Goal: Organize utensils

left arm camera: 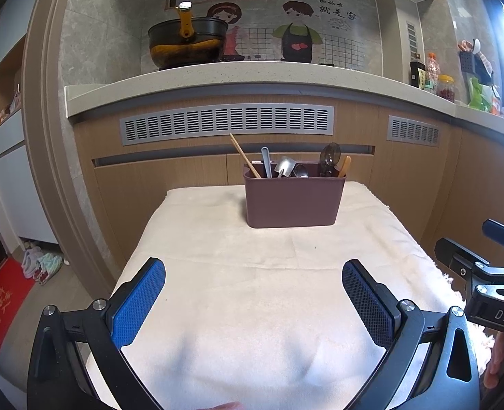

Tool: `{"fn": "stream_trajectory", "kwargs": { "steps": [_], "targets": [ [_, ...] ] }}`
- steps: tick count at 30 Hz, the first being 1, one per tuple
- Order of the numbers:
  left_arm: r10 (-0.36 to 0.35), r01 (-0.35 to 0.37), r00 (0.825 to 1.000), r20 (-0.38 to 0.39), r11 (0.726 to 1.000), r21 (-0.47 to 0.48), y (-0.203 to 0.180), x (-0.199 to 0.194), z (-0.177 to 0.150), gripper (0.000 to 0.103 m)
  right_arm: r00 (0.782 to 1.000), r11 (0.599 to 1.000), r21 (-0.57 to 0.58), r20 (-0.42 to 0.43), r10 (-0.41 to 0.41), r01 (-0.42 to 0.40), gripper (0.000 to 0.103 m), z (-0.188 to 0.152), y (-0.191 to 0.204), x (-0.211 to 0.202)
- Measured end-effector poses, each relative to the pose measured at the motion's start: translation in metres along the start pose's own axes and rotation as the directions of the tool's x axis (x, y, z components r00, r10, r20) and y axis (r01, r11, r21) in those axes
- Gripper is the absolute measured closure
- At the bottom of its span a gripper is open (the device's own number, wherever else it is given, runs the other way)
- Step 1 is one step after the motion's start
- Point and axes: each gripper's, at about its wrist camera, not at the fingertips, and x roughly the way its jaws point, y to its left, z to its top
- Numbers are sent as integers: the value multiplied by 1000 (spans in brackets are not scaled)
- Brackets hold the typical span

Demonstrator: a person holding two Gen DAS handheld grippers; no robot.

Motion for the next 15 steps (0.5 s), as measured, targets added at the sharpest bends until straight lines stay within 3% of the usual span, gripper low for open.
{"fn": "stream_trajectory", "kwargs": {
  "steps": [15],
  "targets": [
    [-2, 2, 1000, 2, 1000, -1, 0, 0, 0, 0, 1000, 1000, -2, 2, 0, 0, 0, -1, 0, 0]
  ]
}}
